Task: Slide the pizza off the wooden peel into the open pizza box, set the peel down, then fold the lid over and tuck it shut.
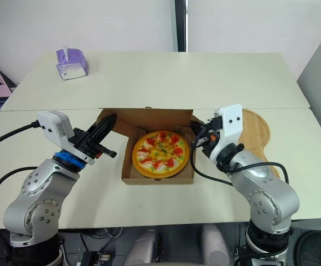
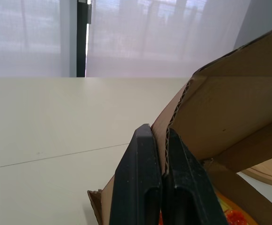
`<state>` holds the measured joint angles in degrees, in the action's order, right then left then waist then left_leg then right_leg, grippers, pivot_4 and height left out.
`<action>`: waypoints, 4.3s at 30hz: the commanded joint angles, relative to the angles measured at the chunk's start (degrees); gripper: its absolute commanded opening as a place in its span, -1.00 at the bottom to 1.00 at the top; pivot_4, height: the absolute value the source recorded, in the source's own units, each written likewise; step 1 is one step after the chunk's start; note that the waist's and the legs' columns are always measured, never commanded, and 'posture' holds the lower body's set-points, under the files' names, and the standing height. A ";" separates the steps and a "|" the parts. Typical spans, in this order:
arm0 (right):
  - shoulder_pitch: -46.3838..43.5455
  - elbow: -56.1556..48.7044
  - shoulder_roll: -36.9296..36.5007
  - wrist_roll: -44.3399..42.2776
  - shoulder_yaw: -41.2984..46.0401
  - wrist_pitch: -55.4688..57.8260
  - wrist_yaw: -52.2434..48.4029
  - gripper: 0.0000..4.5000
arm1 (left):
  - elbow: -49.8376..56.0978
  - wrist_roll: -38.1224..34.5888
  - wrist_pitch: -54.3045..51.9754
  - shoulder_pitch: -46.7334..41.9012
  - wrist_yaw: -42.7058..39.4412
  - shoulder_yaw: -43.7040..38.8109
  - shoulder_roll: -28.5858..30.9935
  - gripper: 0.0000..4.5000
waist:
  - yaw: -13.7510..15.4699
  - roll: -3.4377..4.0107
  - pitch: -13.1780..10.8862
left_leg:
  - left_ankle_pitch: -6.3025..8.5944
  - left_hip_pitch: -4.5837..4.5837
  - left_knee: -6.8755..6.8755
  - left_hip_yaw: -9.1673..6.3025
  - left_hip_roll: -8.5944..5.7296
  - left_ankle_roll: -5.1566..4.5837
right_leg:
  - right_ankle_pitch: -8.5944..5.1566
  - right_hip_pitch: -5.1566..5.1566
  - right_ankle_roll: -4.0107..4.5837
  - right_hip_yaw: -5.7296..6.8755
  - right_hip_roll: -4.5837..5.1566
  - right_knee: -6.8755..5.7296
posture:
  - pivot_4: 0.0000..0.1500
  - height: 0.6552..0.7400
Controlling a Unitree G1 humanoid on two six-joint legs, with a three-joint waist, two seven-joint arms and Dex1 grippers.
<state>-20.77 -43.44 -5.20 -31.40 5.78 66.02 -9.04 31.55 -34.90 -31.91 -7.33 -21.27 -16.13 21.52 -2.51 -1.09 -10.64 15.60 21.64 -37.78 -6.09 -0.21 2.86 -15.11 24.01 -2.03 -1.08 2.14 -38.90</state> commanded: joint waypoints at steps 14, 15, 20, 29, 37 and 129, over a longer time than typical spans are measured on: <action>-10.49 2.29 12.16 -9.52 10.41 16.88 9.28 -0.99 | -0.69 1.51 3.81 -2.17 1.23 1.13 0.09 -1.00 | 0.55 0.02 -0.01 | 0.00 0.12 0.00 -0.06 -0.01 0.00 | 0.00 0.05 0.03 0.05 0.01 0.04 | 1.00 1.00; -9.84 1.92 12.33 -9.72 10.24 17.36 9.33 -0.99 | -0.65 1.48 3.83 -2.10 1.27 1.21 0.09 -1.00 | 0.52 0.02 -0.01 | 0.00 0.11 0.00 -0.06 0.00 0.00 | 0.00 0.05 0.03 0.05 0.01 0.04 | 1.00 1.00; -5.33 1.01 12.49 -9.51 9.07 18.26 9.34 -0.99 | -0.45 1.30 3.85 -1.47 1.10 1.33 0.28 -1.00 | 0.48 0.02 0.00 | 0.00 0.08 0.02 -0.06 0.01 0.00 | 0.00 0.03 0.04 0.06 -0.01 0.04 | 1.00 1.00; -2.57 0.51 7.54 -7.90 7.76 13.95 7.74 -0.58 | -0.18 1.49 4.55 -0.35 1.55 1.16 0.38 -1.00 | 0.37 0.02 0.00 | 0.00 0.06 0.03 -0.06 0.01 0.00 | -0.02 0.01 0.03 0.06 -0.02 0.06 | 1.00 1.00; 0.25 -0.07 -11.07 -14.72 9.08 12.94 -6.11 0.71 | -0.66 1.75 5.32 -0.48 1.66 0.98 0.46 -1.00 | 0.68 0.03 -0.02 | 0.00 0.16 0.02 -0.07 -0.02 -0.01 | -0.02 0.01 0.03 0.09 0.00 0.21 | 1.00 1.00; -5.36 16.47 -32.95 19.25 -23.51 -41.55 -45.37 0.83 | -25.17 11.53 8.95 -25.79 -52.26 24.94 22.81 -1.00 | 0.70 0.06 -0.29 | -0.01 0.22 0.54 -0.05 0.00 -0.01 | 0.03 0.04 0.01 0.17 0.04 0.71 | 1.00 1.00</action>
<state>-25.81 -25.46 -38.28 -12.89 -18.40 25.83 -55.36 4.27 -23.65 -23.41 -32.98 -73.20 8.91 44.42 -1.81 -1.03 -10.93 15.58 21.86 -37.24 -6.15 -0.21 2.85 -15.08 24.05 -2.02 -0.91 2.18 -38.20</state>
